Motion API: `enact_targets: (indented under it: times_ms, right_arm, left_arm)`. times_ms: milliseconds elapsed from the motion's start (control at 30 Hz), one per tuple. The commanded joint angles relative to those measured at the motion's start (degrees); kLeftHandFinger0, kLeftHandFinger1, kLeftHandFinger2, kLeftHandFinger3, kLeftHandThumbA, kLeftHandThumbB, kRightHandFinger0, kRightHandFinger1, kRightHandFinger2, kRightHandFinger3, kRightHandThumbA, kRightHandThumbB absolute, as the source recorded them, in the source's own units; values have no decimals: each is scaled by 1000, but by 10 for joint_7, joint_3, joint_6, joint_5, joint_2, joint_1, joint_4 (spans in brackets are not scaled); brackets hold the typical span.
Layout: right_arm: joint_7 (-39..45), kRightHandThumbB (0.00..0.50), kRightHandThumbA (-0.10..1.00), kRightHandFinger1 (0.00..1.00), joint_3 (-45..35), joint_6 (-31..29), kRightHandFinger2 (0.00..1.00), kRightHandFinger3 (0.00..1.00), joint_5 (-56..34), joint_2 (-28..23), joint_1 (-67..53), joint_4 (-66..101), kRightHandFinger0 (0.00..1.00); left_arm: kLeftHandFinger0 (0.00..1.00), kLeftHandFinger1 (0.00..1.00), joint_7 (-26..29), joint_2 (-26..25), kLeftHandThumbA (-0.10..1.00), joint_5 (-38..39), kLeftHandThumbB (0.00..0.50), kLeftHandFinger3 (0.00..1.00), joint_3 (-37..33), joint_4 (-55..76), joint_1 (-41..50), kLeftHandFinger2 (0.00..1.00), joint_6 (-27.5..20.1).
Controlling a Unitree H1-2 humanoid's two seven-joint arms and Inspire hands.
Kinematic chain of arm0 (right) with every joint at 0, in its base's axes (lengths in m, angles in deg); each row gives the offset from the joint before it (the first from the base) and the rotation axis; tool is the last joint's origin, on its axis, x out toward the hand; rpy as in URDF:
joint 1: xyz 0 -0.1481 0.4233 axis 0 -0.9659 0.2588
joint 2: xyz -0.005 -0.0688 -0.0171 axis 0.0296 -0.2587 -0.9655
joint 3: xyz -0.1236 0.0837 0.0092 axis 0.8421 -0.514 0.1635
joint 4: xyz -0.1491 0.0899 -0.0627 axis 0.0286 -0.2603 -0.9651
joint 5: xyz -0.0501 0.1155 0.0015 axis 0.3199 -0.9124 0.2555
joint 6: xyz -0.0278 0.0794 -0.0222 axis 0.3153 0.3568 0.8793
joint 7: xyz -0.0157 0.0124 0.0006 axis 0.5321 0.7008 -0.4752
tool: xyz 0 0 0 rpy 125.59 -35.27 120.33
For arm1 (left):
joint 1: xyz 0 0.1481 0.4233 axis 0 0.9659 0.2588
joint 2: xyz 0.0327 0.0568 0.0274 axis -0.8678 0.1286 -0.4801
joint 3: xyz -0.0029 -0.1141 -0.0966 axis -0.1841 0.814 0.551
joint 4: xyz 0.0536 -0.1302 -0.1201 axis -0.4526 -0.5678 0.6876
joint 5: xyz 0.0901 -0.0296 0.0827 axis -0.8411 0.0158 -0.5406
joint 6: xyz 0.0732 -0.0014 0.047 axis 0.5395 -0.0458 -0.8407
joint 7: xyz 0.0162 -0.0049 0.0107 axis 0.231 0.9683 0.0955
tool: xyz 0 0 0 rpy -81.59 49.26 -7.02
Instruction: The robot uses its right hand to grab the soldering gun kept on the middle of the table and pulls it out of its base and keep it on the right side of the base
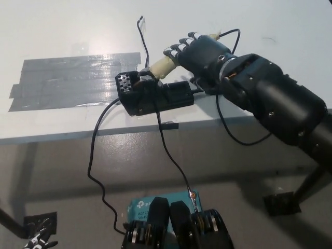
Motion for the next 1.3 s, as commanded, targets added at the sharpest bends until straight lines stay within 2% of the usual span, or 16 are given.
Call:
enact_targets:
  times_ms: [0,367,433,467,500,533,567,600,633,667,767,800,833,933,1033,1267]
  right_arm:
    - [-5,500,495,1000,11,34,1000,1000,86,4,28,-16,1000]
    - [-199,477,193,1000,-1,33,1000,1000,150,44,-19,-41,1000]
    - [-232,414,88,1000,-7,32,1000,1000,152,44,-27,-46,1000]
    - [-255,308,-69,1000,-14,27,1000,1000,147,46,-33,-49,1000]
    - [-268,247,-95,1000,-18,26,1000,1000,145,48,-37,-53,827]
    - [-287,225,-99,931,-23,24,1000,1000,141,50,-43,-59,726]
    - [-293,191,-59,404,-30,22,675,1000,133,53,-47,-64,282]
    - [-292,183,-80,131,-31,23,387,1000,133,53,-48,-63,34]
    - [-293,182,-100,2,-33,22,313,1000,133,53,-50,-63,0]
    - [-313,205,-100,0,-39,16,67,1000,127,53,-55,-70,0]
    - [-343,300,-92,0,-52,0,10,1000,115,50,-58,-86,0]
    - [-357,270,-87,0,-45,-2,77,549,127,47,-55,-95,0]
    - [-382,284,-89,10,-36,-7,208,487,141,43,-52,-105,0]
    - [-422,254,-100,0,-49,-31,315,459,127,35,-55,-114,0]
    - [-463,225,-100,0,-57,-49,5,348,121,30,-51,-129,0]
    - [-515,142,-100,0,-68,-78,75,343,119,13,-31,-144,0]
  left_arm:
    - [561,721,-7,-20,752,-23,412,983,-11,15,-3,811,-8]
    - [520,675,6,-16,731,-51,337,968,-23,17,-9,761,-7]
    - [519,672,7,-15,721,-50,334,956,-22,17,-11,757,-6]
    - [512,662,6,-15,725,-52,328,951,-23,16,-11,744,-8]
    - [511,665,6,-17,738,-54,335,952,-24,18,-11,745,-8]
    - [511,666,6,-17,742,-57,335,953,-26,20,-11,745,-9]
    - [509,669,5,-17,747,-58,331,962,-26,17,-12,747,-11]
    - [511,680,4,-18,752,-58,332,967,-26,16,-13,758,-14]
    - [511,683,3,-18,753,-58,331,968,-27,14,-13,763,-18]
    - [505,689,2,-18,749,-58,357,966,-28,13,-14,767,-15]
    - [462,648,3,-20,757,-66,394,944,-32,13,-15,747,-17]
    - [423,630,3,-20,757,-67,387,952,-32,14,-14,747,-17]
    - [401,619,3,-20,754,-68,394,956,-32,14,-15,749,-15]
    - [423,635,1,-22,755,-72,397,950,-33,9,-18,750,-14]
    - [378,610,2,-21,754,-74,385,959,-33,9,-17,752,-19]
    - [418,636,3,-20,755,-81,380,971,-34,18,-13,771,-8]
